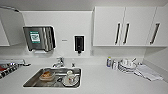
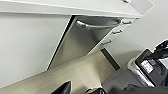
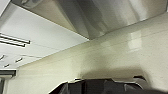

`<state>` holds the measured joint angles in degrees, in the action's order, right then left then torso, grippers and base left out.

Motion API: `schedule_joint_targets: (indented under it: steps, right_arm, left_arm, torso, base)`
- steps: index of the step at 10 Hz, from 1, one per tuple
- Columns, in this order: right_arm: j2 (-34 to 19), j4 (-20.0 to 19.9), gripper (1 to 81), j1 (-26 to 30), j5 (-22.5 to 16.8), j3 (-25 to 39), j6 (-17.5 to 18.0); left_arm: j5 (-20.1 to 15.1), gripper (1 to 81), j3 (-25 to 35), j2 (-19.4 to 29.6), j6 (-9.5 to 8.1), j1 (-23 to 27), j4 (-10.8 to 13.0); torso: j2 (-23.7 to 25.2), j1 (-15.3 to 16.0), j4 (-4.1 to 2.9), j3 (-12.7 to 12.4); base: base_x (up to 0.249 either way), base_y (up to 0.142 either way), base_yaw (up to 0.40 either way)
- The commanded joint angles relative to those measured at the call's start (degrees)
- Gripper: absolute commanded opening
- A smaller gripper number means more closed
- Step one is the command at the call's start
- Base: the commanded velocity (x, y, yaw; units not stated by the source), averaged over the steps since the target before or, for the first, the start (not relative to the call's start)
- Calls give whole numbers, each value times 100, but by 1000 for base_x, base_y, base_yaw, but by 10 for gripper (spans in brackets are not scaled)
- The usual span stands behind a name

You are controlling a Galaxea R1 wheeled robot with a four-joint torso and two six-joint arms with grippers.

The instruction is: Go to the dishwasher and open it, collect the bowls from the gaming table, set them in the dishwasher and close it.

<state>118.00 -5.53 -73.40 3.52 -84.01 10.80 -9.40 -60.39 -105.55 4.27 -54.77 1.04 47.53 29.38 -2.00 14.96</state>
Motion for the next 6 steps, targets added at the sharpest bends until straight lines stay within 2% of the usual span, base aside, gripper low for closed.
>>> schedule_joint_targets:
  steps: [1, 3, 6]
  right_arm:
    - [-477, -44, 811, 664, -247, 263, 177]
    - [-494, -44, 811, 664, -247, 237, 177]
    - [-538, -62, 811, 699, -247, 272, 194]
  left_arm:
    - [-159, 811, 238, 279, -14, 595, -25]
    - [-159, 811, 229, 261, -14, 595, -25]
    - [-159, 811, 229, 349, -14, 638, -24]
  torso:
    - [551, 357, 0, 537]
    - [859, 546, 0, 686]
    - [1423, 905, 0, 1222]
  base:
    - [0, 0, 0]
    - [0, 0, 0]
    - [0, 0, 0]
